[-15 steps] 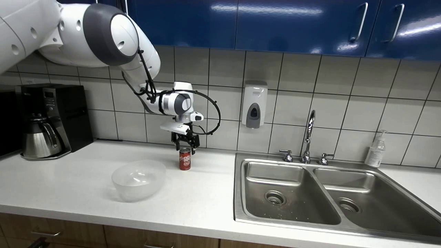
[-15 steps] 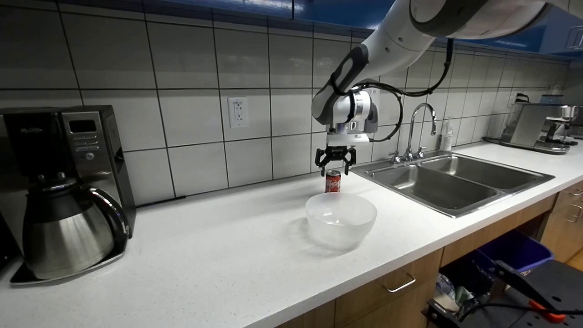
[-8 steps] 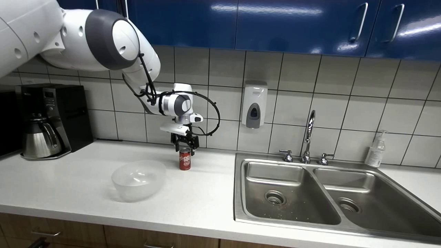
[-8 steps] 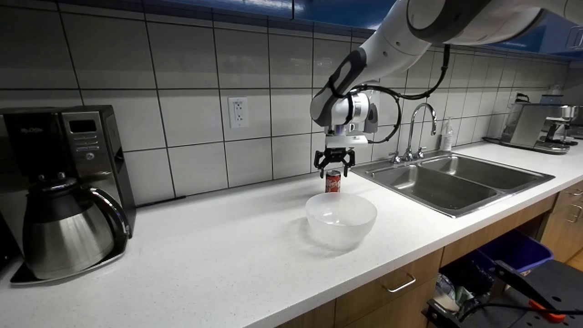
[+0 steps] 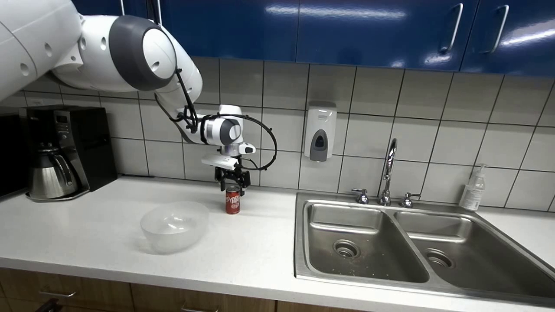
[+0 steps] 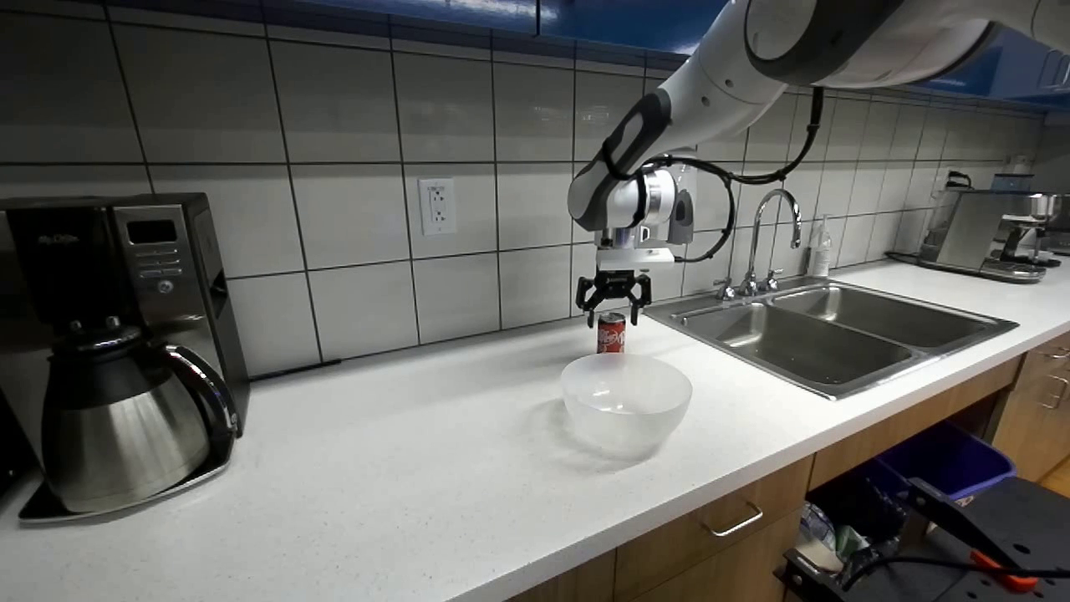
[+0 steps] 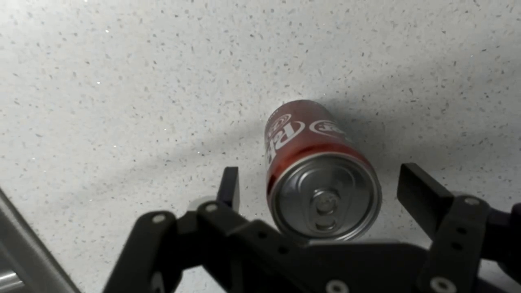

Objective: Place the soda can into the bowl

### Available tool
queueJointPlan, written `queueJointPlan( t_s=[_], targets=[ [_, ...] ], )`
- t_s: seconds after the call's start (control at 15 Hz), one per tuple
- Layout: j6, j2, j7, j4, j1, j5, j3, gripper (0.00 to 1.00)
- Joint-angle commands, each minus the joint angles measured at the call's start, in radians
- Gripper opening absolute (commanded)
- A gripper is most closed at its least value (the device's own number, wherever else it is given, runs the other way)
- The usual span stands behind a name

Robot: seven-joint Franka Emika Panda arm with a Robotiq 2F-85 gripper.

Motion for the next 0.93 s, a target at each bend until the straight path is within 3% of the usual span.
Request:
queueJointPlan(
  t_s=[0.0, 0.07, 0.2, 0.4, 0.47, 0.87],
  targets=[
    [-0.057, 0.018, -0.007, 0.052, -0.001, 0.001, 0.0, 1.0],
    [-0.057, 0.019, -0.009, 0.054, -0.001, 0.0, 0.0, 0.75],
    [-0.054, 0.021, -0.013, 0.058, -0.002, -0.001, 0.0, 0.66],
    [-0.037, 0.026, -0.027, 0.064, -0.005, -0.001, 0.005, 0.42],
    [-0.034, 0.028, -0.03, 0.066, -0.006, -0.001, 0.006, 0.38],
    [-0.042, 0.035, -0.019, 0.079, -0.004, 0.003, 0.004, 0.38]
  ],
)
